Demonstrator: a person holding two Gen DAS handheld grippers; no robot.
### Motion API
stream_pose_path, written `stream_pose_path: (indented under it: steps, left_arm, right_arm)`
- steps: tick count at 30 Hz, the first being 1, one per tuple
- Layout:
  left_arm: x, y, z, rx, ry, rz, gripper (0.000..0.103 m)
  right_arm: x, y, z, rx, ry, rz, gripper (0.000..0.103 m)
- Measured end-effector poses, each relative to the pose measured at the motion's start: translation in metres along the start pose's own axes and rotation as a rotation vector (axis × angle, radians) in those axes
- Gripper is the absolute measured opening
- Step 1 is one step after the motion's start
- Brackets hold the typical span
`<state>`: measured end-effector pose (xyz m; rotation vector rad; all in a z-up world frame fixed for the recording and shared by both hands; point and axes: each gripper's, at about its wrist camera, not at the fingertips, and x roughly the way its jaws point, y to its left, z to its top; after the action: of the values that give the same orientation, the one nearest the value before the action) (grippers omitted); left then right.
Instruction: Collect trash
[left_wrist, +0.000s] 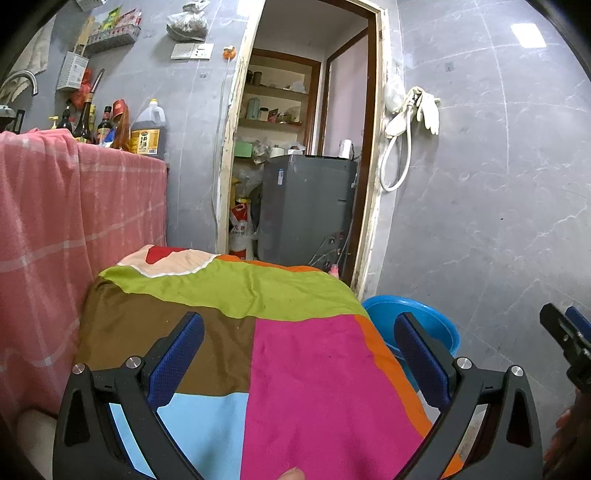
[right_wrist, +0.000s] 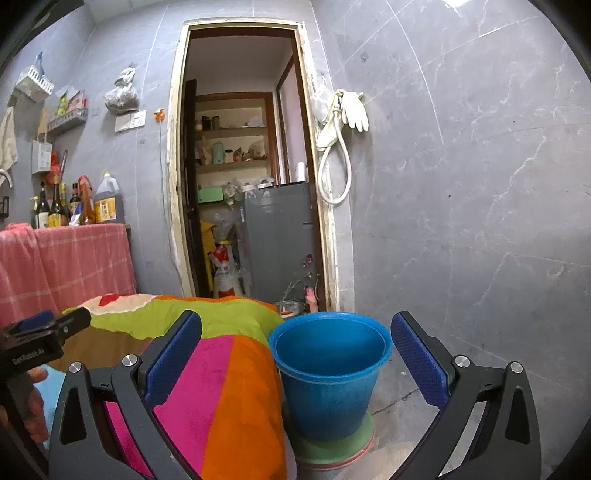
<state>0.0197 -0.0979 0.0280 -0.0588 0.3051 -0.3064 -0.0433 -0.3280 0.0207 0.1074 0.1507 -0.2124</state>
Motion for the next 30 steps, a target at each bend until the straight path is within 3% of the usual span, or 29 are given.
stream_pose_path:
  steps: [10,30]
  left_arm:
    - [-0.012,-0.003,-0.015,0.016,-0.018,0.02,0.101]
    - [-0.011,0.003,-0.029,0.026,0.008,0.046,0.101]
  right_arm:
    - [-0.007,0.004,-0.015,-0.031,0.008,-0.049,0.103]
    - [-0.003,0.012,-0.025,-0.077,0.038,-0.048,0.103]
